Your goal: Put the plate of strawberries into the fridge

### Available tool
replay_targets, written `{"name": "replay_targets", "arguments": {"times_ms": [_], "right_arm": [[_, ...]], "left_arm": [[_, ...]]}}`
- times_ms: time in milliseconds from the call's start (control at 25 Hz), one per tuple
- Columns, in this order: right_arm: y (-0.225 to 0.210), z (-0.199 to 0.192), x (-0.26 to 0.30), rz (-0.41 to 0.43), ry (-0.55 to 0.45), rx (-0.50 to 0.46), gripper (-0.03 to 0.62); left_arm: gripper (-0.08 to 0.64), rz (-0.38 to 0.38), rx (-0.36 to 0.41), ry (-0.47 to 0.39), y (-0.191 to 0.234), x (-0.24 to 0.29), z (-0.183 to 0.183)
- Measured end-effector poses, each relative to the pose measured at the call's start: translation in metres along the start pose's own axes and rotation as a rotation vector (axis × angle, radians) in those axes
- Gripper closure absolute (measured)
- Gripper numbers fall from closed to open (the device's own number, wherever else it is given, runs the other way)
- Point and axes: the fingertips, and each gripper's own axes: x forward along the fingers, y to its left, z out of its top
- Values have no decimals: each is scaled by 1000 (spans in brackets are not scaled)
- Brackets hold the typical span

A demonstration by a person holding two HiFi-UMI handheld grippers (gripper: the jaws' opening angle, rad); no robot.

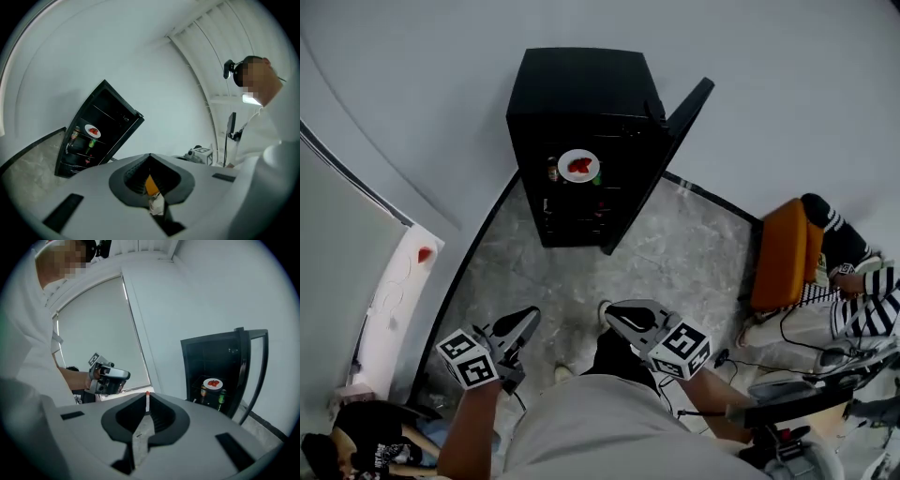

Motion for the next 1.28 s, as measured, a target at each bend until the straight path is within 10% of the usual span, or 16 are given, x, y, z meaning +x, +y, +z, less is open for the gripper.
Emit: {"name": "replay_targets", "arguments": {"times_ms": [480,720,1280], "right_arm": [[107,-10,-14,-32,16,-126,560],[237,-59,-17,-77,-8,-177,560],[273,-52,-50,-35,20,-213,560]], "left_arm": [[548,-140,43,13,-95,-83,-39],[548,-169,163,35,-122,-182,-116],[548,-104,188,75,-157,-186,-138]]}}
